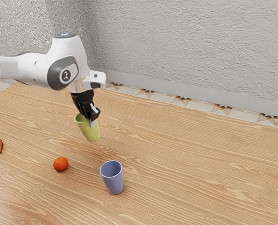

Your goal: Place the left cup onto the right cup

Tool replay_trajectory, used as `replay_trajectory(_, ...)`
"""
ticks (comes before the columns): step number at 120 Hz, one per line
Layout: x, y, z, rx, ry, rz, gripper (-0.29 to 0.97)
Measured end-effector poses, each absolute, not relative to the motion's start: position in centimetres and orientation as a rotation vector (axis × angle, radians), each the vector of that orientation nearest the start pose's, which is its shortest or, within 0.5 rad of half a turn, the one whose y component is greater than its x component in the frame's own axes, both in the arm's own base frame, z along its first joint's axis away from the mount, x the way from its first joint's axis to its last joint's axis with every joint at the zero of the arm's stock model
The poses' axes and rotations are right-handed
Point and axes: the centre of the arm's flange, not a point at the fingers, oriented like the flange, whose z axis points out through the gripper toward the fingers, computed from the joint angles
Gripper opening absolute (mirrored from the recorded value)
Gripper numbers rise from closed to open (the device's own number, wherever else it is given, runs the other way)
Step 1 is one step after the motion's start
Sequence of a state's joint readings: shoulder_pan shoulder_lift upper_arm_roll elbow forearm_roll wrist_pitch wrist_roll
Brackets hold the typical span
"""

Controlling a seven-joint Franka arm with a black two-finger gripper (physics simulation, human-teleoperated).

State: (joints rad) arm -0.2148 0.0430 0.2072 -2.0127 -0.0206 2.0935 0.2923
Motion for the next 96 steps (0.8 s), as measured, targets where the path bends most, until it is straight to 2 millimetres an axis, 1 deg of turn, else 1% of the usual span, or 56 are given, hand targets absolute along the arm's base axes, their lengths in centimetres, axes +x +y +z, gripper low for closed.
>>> replay_trajectory(17, 55.8, -2.6, 44.9, -3.106, 0.514, -0.055, -0.10)
replay_trajectory(46, 54.8, -6.3, 45.6, -3.090, 0.622, -0.033, -0.10)
replay_trajectory(64, 53.8, -8.8, 46.7, -3.071, 0.702, -0.048, -0.10)
replay_trajectory(96, 52.0, -13.3, 47.2, -3.034, 0.841, -0.032, -0.11)
